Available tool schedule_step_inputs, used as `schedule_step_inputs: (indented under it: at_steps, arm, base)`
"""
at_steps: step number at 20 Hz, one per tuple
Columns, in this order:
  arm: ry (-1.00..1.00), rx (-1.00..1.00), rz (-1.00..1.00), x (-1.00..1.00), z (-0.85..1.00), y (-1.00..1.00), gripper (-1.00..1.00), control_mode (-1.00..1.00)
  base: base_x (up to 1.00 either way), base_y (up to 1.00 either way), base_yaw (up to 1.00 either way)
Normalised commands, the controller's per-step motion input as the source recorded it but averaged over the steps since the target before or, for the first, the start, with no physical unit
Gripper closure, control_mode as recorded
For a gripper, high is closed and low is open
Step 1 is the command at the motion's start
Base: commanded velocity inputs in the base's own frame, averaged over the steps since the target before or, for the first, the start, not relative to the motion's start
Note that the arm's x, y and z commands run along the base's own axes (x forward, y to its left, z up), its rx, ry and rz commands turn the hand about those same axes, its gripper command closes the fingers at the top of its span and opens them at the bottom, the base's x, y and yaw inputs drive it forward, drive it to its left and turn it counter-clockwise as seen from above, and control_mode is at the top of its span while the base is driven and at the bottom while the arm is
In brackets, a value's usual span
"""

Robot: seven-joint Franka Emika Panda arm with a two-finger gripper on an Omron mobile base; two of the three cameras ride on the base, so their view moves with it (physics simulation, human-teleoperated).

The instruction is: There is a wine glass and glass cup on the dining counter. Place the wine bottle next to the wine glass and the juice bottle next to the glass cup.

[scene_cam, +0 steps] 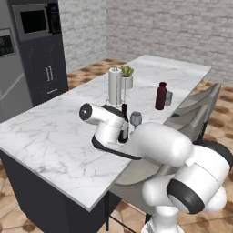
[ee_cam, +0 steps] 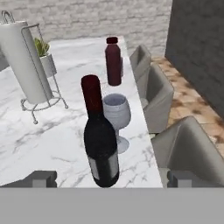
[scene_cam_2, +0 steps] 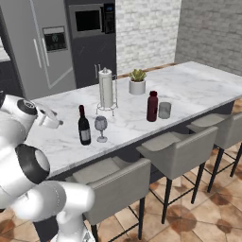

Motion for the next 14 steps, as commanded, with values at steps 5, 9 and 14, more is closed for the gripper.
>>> schedule_step_inputs:
  at_steps: [5,9,14]
  arm:
    - [0.11,0.02,0.62,-0.41,0.24,0.0,-1.0,-1.0]
    - [0.18,0.19,0.56,-0.41,0.28,0.0,-1.0,-1.0]
    - [0.29,0.17,0.36,-0.37,0.38,0.0,-1.0,-1.0]
  base:
    - [0.0,0.0,0.0]
    - [0.0,0.0,0.0]
    - [0.0,0.0,0.0]
